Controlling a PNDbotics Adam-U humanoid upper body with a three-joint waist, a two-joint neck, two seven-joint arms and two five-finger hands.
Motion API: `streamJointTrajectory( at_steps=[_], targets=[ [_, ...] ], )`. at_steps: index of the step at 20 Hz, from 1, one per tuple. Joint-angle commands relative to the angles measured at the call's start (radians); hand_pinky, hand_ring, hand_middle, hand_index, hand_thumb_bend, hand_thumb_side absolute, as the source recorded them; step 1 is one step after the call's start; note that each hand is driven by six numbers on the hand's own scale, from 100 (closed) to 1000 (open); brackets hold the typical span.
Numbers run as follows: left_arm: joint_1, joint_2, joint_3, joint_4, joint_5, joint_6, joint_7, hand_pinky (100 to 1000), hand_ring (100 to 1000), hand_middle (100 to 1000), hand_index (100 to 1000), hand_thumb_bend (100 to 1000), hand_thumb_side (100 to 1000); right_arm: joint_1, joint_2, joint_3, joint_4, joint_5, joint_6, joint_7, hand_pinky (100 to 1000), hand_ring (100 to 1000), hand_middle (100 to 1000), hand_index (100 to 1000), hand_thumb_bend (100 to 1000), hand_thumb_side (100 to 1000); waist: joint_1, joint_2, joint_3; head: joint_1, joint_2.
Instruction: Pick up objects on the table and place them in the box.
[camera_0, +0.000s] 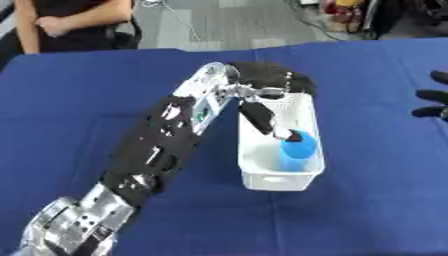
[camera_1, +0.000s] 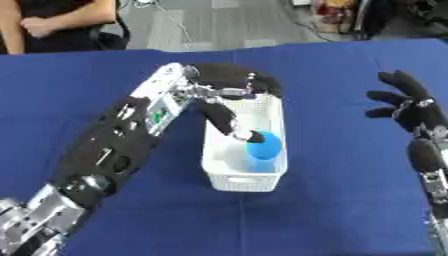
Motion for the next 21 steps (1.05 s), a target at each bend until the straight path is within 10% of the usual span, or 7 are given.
streamJointTrajectory(
  at_steps=[1,9,12,21],
  targets=[
    [-0.017,0.012,0.011,-0.017,-0.004,-0.01,-0.009,851,927,963,987,1000,807,-0.017,-0.008,-0.006,-0.015,-0.001,-0.001,0.001,701,831,916,1000,567,1000,-0.007,-0.011,0.001,0.005,-0.015],
    [-0.017,0.013,0.016,-0.02,0.005,-0.009,0.009,846,920,962,982,1000,852,-0.017,-0.007,-0.006,-0.015,-0.001,-0.001,0.0,701,831,916,1000,566,1000,-0.007,-0.012,0.001,0.005,-0.016],
    [-0.01,0.011,0.032,-0.033,0.057,0.011,0.123,829,907,963,956,739,958,-0.016,-0.007,-0.008,-0.014,0.0,0.0,-0.001,701,831,917,1000,566,1000,-0.007,-0.012,0.003,0.004,-0.017],
    [0.029,0.033,0.015,-0.075,0.161,0.086,0.295,834,913,977,956,796,946,-0.015,-0.008,-0.008,-0.012,0.004,0.0,-0.002,701,831,916,1000,565,1000,-0.004,-0.013,0.009,-0.003,-0.02]
  ],
)
